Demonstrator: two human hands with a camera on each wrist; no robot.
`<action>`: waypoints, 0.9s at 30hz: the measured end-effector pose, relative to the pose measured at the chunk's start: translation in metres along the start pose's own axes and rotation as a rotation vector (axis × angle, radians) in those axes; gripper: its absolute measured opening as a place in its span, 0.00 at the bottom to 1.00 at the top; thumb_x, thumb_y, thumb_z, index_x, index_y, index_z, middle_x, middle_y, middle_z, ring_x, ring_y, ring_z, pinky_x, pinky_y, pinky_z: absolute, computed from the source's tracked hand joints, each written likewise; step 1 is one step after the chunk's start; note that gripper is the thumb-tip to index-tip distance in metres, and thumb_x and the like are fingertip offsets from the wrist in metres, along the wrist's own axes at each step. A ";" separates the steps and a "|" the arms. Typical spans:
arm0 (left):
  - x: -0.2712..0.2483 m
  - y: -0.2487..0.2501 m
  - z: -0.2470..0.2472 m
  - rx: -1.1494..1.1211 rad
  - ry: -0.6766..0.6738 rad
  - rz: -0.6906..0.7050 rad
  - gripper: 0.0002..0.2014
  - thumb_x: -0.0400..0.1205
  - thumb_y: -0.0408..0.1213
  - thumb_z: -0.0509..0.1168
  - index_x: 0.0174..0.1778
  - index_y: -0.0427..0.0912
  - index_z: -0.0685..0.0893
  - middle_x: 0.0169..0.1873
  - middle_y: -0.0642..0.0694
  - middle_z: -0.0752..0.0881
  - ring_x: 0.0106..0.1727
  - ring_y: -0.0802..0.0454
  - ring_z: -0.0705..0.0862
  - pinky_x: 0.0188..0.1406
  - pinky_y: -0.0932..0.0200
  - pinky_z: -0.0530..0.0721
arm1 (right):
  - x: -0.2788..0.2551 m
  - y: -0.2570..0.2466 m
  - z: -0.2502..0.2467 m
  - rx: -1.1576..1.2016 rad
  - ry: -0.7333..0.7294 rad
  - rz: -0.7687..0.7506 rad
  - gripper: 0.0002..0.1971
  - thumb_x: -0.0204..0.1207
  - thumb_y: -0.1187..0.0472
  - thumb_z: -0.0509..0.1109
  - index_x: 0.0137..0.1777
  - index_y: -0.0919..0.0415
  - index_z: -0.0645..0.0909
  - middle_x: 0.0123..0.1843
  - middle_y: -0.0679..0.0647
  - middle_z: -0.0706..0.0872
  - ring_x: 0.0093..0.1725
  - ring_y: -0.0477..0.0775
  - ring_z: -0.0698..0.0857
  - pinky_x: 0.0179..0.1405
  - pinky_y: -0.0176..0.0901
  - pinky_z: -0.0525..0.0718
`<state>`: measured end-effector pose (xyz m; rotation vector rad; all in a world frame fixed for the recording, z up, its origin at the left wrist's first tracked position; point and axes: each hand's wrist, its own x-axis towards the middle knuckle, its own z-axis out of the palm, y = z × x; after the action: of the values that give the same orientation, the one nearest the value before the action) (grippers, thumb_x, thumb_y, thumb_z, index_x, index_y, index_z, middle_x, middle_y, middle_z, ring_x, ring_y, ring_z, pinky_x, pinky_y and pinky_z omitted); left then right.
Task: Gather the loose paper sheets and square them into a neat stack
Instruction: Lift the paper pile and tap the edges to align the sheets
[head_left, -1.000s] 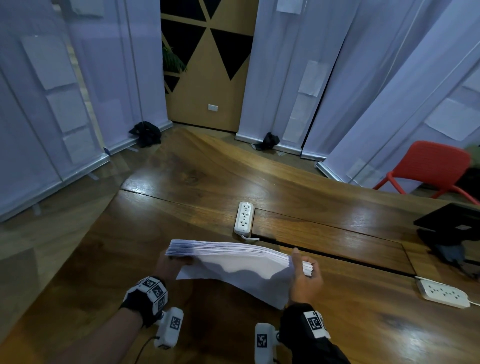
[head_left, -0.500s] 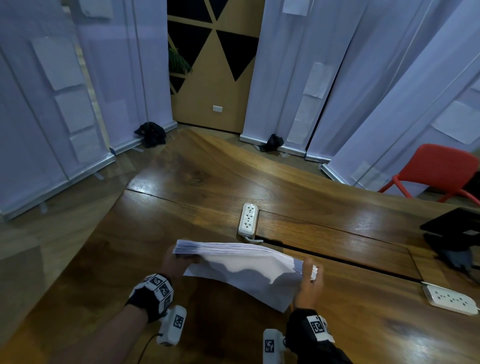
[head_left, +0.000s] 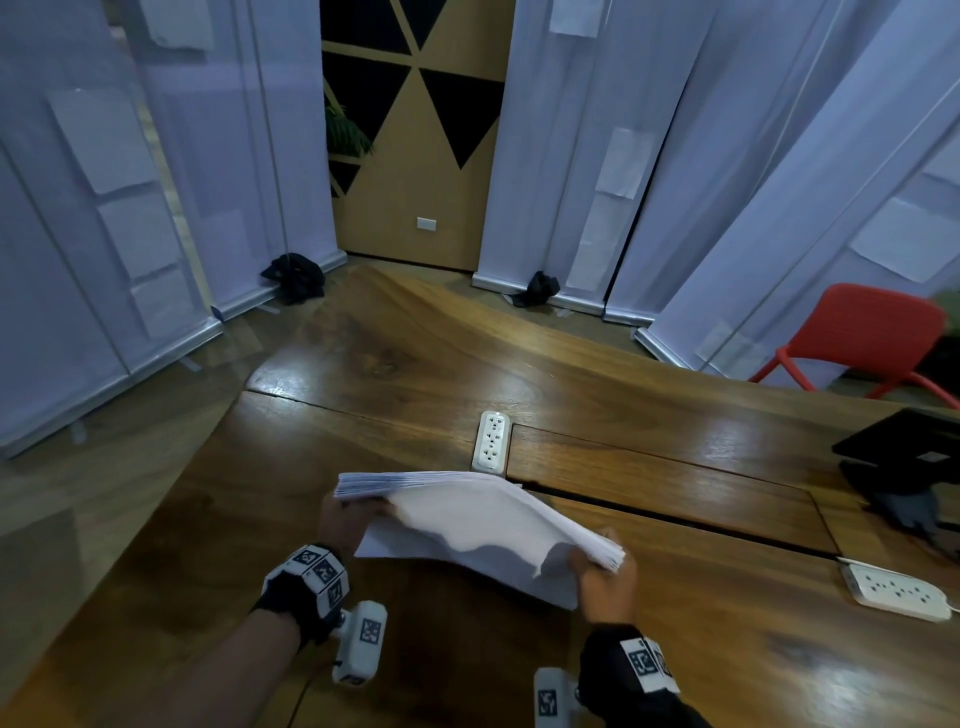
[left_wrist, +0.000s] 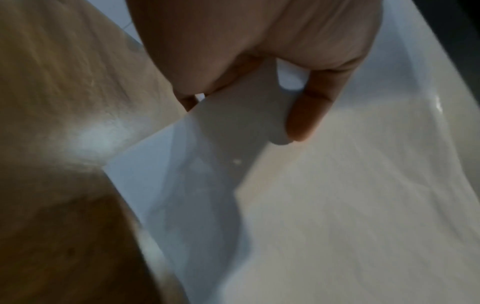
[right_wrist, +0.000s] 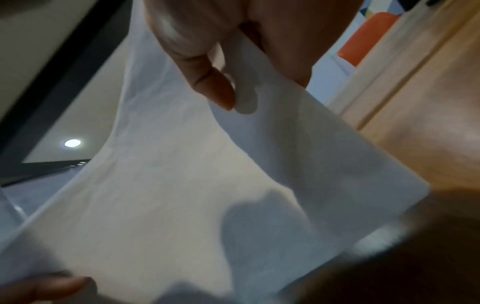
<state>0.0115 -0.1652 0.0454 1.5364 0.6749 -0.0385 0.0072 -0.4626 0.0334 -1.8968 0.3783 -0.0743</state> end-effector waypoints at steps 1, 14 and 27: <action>-0.005 0.007 -0.002 -0.029 -0.004 0.040 0.11 0.73 0.21 0.68 0.34 0.41 0.80 0.35 0.45 0.82 0.41 0.44 0.81 0.56 0.45 0.79 | -0.002 -0.010 -0.004 0.028 -0.011 -0.042 0.10 0.70 0.78 0.70 0.37 0.62 0.78 0.39 0.62 0.83 0.40 0.59 0.82 0.39 0.48 0.81; -0.019 -0.002 -0.010 -0.159 -0.062 0.316 0.17 0.59 0.30 0.70 0.44 0.42 0.80 0.41 0.39 0.83 0.46 0.40 0.81 0.44 0.50 0.82 | 0.005 0.006 -0.001 0.256 -0.068 0.141 0.16 0.64 0.87 0.65 0.25 0.68 0.82 0.23 0.50 0.88 0.36 0.58 0.86 0.26 0.27 0.82; -0.021 0.000 0.003 -0.069 0.148 0.367 0.24 0.61 0.59 0.75 0.45 0.49 0.80 0.43 0.41 0.86 0.44 0.42 0.87 0.42 0.43 0.89 | -0.004 -0.004 -0.003 0.407 0.041 0.055 0.18 0.69 0.83 0.68 0.46 0.57 0.82 0.44 0.55 0.86 0.45 0.52 0.84 0.40 0.36 0.84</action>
<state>-0.0051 -0.1761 0.0539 1.5849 0.4954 0.3738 0.0036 -0.4625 0.0389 -1.4843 0.4091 -0.1423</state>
